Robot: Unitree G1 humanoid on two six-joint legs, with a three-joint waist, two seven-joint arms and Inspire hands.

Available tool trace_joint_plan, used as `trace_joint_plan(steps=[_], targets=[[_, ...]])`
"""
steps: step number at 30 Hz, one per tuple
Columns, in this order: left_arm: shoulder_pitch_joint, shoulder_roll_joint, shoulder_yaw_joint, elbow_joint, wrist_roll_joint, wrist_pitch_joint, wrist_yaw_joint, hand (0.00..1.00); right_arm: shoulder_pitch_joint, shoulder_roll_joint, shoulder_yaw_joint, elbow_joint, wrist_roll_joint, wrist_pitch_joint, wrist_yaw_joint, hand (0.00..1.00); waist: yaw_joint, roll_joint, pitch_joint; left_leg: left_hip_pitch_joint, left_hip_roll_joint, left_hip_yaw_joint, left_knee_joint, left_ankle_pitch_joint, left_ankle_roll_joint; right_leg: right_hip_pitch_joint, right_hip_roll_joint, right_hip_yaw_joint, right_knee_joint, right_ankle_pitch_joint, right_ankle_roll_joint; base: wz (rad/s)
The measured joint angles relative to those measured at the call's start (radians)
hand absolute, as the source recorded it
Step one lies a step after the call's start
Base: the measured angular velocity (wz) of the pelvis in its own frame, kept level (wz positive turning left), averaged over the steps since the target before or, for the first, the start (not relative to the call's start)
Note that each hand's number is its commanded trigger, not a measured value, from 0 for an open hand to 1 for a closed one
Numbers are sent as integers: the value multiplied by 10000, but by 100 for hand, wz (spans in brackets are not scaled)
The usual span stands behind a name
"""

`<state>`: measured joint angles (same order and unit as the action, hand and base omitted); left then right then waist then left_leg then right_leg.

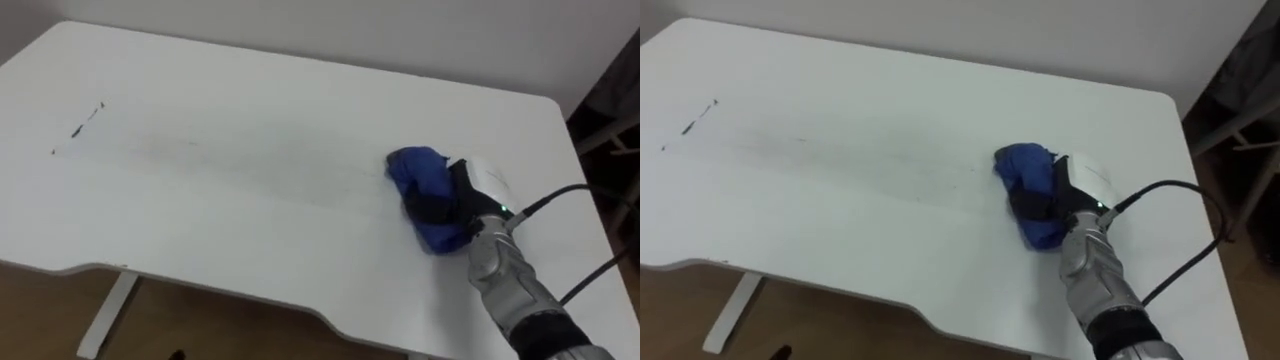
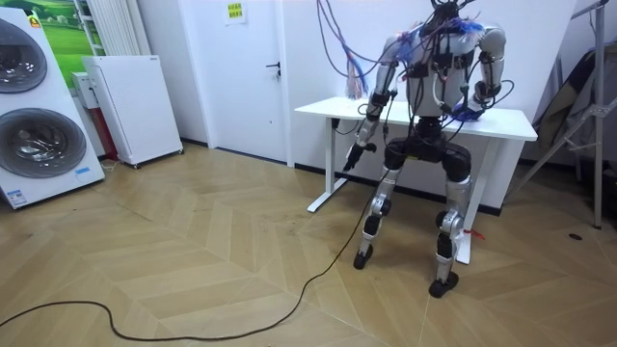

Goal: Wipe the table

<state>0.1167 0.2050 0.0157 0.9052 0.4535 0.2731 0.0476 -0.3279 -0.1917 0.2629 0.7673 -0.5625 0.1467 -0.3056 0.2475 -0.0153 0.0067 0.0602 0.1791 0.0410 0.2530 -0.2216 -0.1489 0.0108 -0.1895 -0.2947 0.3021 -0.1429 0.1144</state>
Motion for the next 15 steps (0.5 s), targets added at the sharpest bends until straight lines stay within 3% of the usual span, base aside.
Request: trace_joint_plan(steps=[1,2,4,10,15], targets=[[-28,4,0,-142,-9,-20,0,0,39,23,4,-40,-141,67,-11,100,-9,-17,9,24,0,1,10,-20,6,80,25,-2,-69,-1,6,0],[-33,4,-1,-211,-16,-24,0,0,49,27,4,-41,-236,76,-18,64,-24,-29,2,28,-1,1,4,-22,8,113,36,-2,-112,6,17,8],[-105,13,-29,-246,-13,-56,5,0,137,35,12,-91,-340,87,-64,0,-109,-105,7,37,-11,-32,-47,-20,8,186,87,-1,-171,2,24,10],[-28,130,-37,-216,-31,-81,8,0,757,-105,222,-719,-337,270,-209,0,-233,-524,-16,-31,-18,-420,-172,3,3,504,330,90,-680,5,18,15],[-18,69,-31,-224,-72,-86,48,0,842,-105,300,-884,-421,518,-227,0,-228,-562,-29,35,-18,-421,-211,3,3,598,397,54,-812,7,15,0]])
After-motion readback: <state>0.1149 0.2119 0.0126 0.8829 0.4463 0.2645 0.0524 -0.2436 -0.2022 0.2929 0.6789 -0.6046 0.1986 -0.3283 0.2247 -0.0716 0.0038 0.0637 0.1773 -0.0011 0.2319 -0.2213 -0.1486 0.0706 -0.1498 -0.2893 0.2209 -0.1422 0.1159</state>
